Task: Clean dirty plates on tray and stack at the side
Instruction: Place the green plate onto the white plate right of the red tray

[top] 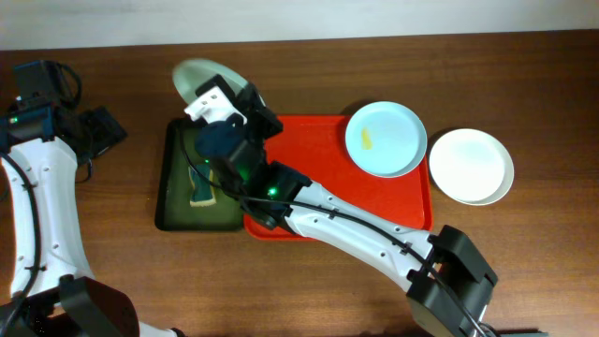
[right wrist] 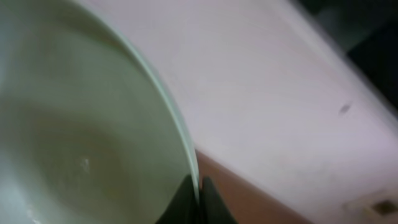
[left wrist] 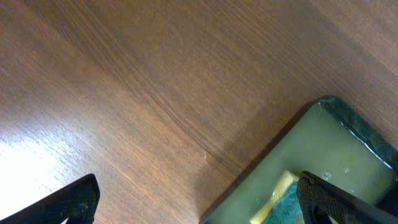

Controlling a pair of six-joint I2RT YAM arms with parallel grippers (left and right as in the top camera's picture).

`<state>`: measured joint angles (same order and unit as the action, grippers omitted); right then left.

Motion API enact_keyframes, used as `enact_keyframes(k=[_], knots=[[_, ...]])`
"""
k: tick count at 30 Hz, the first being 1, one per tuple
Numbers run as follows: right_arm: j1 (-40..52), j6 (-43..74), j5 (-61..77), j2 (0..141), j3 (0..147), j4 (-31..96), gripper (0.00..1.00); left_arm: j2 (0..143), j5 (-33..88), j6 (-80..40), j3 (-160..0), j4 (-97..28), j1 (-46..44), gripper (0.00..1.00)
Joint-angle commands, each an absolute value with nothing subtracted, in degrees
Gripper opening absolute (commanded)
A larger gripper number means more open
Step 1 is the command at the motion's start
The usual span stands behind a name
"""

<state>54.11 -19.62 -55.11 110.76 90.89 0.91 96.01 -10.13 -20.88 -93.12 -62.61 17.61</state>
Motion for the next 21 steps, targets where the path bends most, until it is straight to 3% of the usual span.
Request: enact_keyframes(k=[1, 5, 11, 14, 19, 21], knots=[[54.00, 5.08, -49.78, 110.43, 91.29, 15.25, 0.04, 95.55, -10.35, -21.85, -93.47, -62.50, 17.80, 0.99], [52.62, 16.10, -38.41, 110.43, 91.29, 27.94, 0.04, 95.55, -10.35, -21.85, -93.47, -62.50, 17.80, 0.99], [47.92, 23.35, -37.71, 109.69, 91.33, 28.77, 0.04, 95.55, -10.35, -21.85, -93.47, -62.50, 17.80, 0.99], [39.42, 35.57, -31.88, 106.83, 91.33, 33.69, 0.04, 95.55, -10.35, -21.85, -93.47, -62.50, 17.80, 0.99], [17.80, 36.53, -1.39, 104.75, 91.31, 43.48, 0.04, 95.55, -10.35, -21.85, -93.47, -62.50, 17.80, 0.99], [11.60, 36.51, 3.75, 104.77, 91.31, 47.29, 0.04, 95.55, -10.35, -21.85, -93.47, -62.50, 17.80, 0.99]])
